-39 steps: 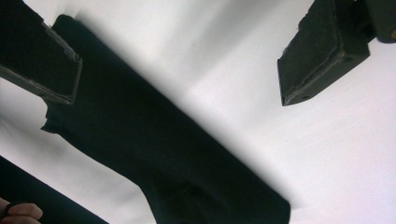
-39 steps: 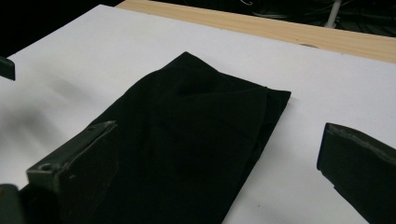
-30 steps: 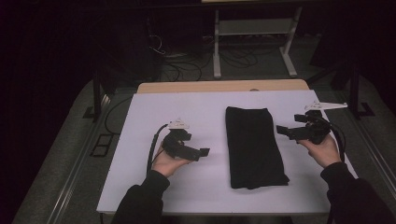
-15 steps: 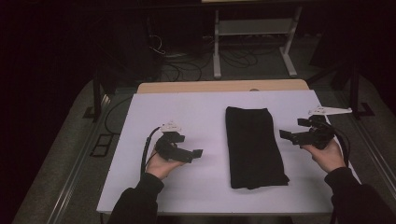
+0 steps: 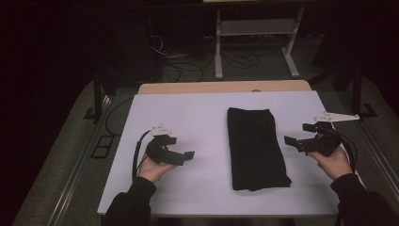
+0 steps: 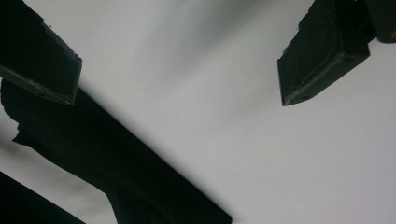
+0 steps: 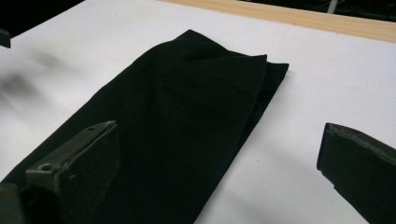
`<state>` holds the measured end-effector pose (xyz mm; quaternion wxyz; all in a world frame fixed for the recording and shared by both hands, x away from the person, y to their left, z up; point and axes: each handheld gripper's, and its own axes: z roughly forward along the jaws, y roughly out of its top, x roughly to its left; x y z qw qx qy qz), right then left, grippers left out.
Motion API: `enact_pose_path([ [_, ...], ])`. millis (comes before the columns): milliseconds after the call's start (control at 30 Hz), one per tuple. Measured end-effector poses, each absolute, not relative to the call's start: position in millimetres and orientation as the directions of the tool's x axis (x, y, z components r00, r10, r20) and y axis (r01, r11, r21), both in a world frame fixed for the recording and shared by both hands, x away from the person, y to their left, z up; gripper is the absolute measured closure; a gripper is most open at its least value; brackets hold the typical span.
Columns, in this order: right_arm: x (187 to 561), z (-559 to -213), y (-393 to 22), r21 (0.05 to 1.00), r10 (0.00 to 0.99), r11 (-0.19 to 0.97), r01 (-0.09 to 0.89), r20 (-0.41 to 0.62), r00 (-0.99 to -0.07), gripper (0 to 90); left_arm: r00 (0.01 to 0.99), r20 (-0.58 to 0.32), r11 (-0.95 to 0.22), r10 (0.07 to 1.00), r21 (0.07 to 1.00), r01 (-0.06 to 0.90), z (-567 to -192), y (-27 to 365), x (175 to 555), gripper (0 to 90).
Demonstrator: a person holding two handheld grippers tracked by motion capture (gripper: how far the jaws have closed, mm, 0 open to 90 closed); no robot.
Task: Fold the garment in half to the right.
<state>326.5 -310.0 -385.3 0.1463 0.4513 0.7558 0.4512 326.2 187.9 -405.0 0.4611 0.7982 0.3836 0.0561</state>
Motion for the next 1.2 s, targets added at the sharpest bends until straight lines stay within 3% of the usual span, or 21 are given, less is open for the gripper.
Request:
enact_pose_path([
  [1200,279.1,-408.8,-327.7,0.819,0.822,0.198,0.539,0.161,-0.546,0.0,0.637,-0.242,-0.176,0.732,0.836,0.52,-416.4,261.7,308.8,0.0],
])
